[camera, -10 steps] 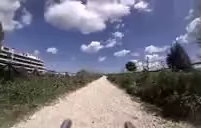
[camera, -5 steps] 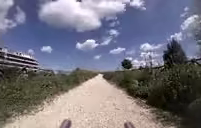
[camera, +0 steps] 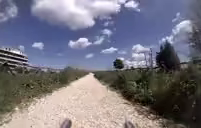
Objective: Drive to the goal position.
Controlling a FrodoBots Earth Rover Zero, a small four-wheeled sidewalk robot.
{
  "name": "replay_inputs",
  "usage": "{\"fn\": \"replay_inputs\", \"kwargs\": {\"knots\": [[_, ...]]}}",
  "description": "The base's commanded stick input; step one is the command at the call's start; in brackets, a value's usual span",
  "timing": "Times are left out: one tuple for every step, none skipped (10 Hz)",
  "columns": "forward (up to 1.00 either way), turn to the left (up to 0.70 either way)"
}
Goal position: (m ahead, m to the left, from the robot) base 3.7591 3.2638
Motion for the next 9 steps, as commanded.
{"fn": "replay_inputs", "kwargs": {"knots": [[0.85, 0.00], [0.85, 0.00], [0.85, 0.00], [0.85, 0.00], [0.85, 0.00], [0.85, 0.00], [0.85, 0.00], [0.85, 0.00], [0.85, 0.00]]}}
